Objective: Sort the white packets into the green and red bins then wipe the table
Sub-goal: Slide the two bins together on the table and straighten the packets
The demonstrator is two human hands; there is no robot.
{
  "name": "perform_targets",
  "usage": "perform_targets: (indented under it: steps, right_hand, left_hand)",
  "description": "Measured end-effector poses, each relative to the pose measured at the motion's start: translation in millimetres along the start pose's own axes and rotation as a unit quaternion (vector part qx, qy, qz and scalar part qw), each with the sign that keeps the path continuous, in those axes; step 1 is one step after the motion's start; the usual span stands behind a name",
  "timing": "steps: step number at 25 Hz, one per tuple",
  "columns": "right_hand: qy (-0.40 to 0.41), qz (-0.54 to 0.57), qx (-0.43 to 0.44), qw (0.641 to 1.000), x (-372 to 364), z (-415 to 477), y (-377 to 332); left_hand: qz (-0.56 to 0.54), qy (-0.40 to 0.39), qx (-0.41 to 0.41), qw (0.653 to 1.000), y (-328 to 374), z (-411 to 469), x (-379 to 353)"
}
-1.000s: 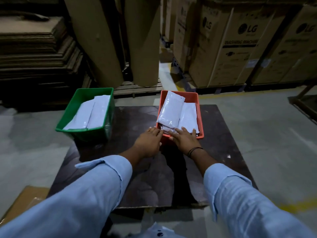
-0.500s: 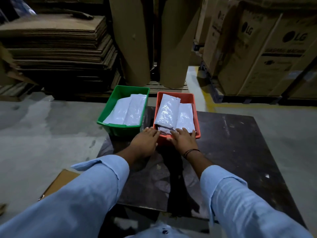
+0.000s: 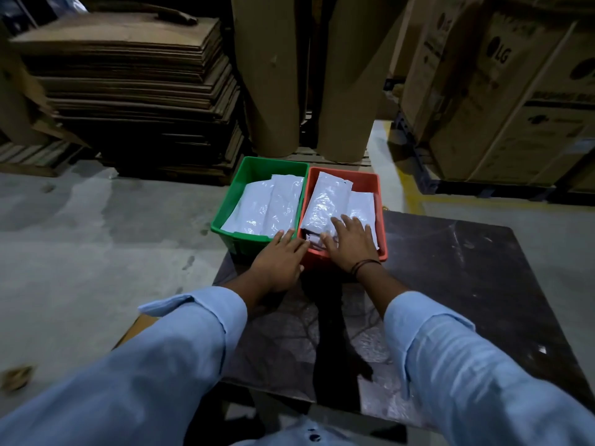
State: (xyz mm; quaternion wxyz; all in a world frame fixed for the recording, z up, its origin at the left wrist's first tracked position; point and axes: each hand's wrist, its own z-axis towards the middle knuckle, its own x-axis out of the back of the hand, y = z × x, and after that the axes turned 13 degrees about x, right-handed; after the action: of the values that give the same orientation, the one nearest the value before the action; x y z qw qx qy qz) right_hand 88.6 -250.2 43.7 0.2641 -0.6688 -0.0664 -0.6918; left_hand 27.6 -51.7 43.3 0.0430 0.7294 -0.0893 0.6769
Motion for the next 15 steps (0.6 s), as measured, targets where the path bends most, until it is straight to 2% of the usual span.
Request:
perform_targets:
  steps: [3, 8, 11, 15]
  right_hand:
    - [-0.017, -0.022, 0.006, 1.000, 4.4, 37.2, -9.8]
    - [-0.046, -0.026, -0.031, 0.998, 2.7, 84.4, -10.8]
    - [-0.069, -0.030, -0.043, 0.996, -1.6, 98.0, -5.3]
    - [-0.114, -0.058, -0.017, 0.992, -14.6, 94.4, 3.2]
  left_hand:
    - [-0.002, 0.003, -0.009, 1.000, -3.8, -0.5, -2.0]
    - [-0.006, -0.003, -0.008, 1.000, -7.9, -2.5, -5.4]
    - [-0.018, -0.007, -0.011, 1.000, -9.2, -1.5, -6.2]
    - [-0.038, -0.009, -0.006, 0.999, -9.6, 3.6, -4.6]
